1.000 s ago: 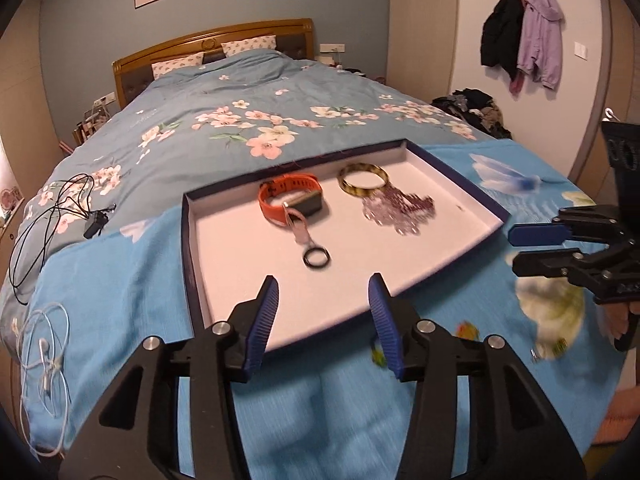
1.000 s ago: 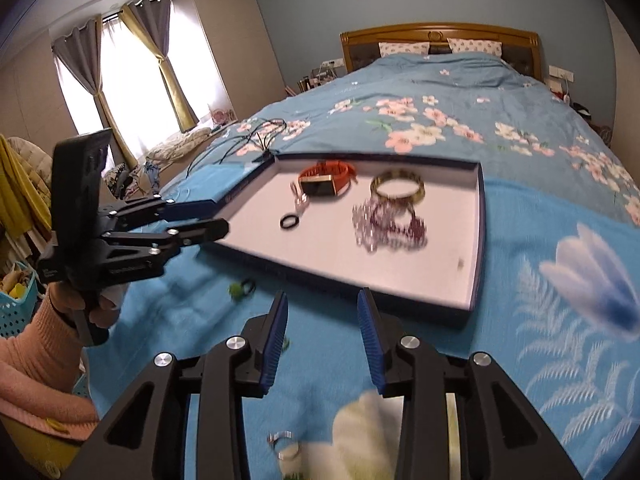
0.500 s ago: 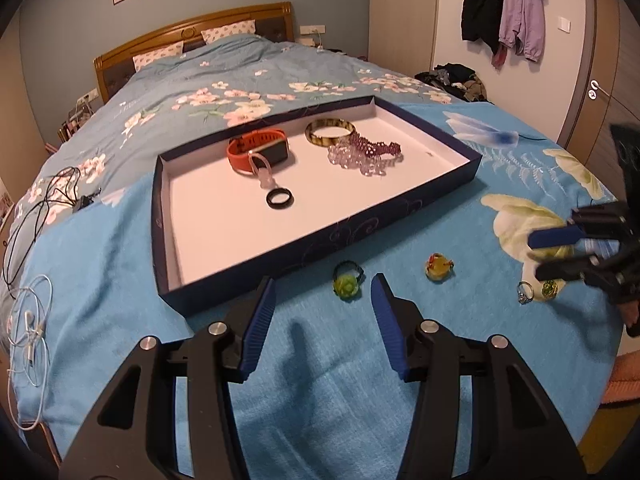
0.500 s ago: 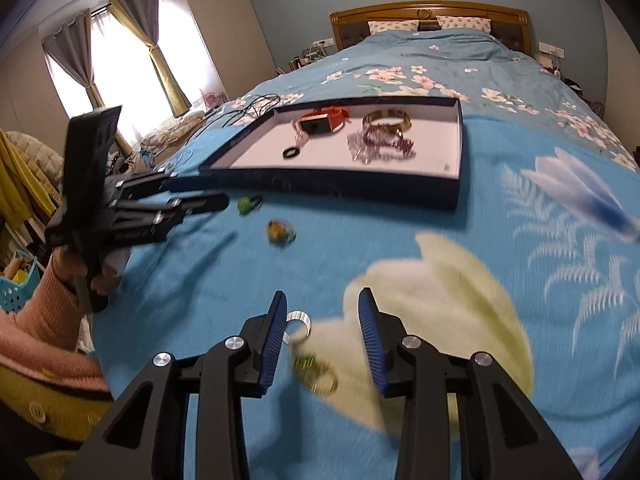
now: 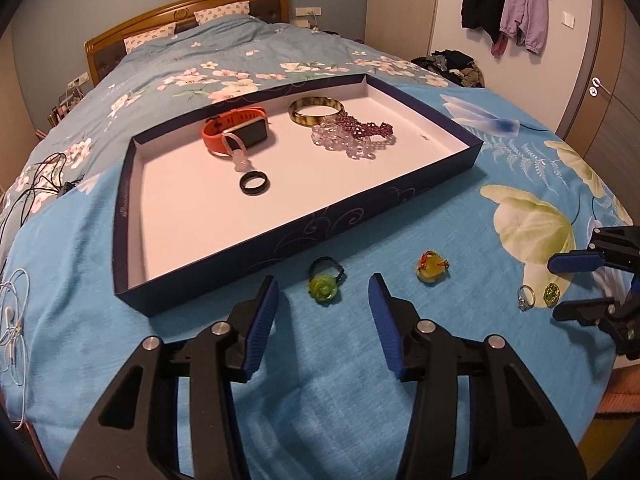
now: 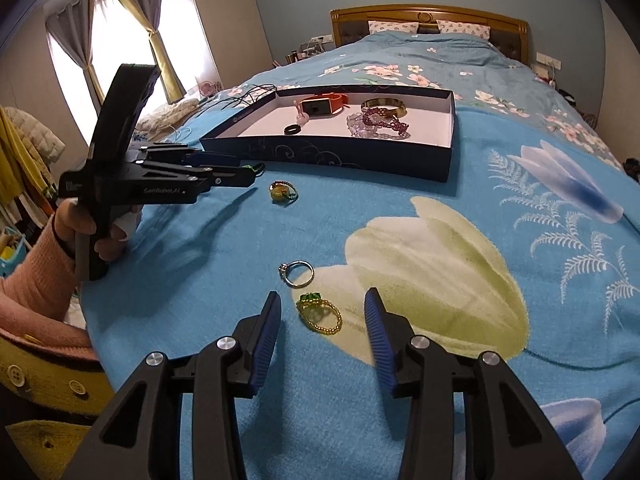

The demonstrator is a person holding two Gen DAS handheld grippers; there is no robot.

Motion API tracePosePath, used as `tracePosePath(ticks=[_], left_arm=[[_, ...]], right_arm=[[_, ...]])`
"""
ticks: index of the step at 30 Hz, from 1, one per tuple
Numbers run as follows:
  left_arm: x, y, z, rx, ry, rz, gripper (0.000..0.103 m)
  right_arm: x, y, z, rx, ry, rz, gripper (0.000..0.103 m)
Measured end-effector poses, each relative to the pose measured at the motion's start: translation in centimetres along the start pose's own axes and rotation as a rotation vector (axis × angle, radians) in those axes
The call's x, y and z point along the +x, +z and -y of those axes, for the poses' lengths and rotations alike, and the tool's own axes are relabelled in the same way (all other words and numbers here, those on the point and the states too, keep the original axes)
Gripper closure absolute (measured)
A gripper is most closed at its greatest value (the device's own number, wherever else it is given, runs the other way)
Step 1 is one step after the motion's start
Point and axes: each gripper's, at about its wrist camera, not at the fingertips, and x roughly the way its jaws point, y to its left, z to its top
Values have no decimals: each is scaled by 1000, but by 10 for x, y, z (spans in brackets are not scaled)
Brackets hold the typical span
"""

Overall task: Organize jewelry
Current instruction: 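Grasp the gold chain with green pendant with the right tool while the left tool grasps the green stone ring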

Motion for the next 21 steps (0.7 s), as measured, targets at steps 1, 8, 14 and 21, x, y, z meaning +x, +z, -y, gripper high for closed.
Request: tracePosePath(ticks=[1,8,14,21], left_arm=[[2,1,0,-2,-2,-6,58],[6,3,-2,-20,-6,-15,61],[6,3,-4,-31,-3,-12,67],[5,2,-4,-38,-6,-11,76]], right_arm=[[0,0,-2,-9,-10,1,61],[3,-1,-8,-55,-79,15,81],[3,1,-3,-38,-73,15,94],[-2,10,1,-14,-53,47,94]])
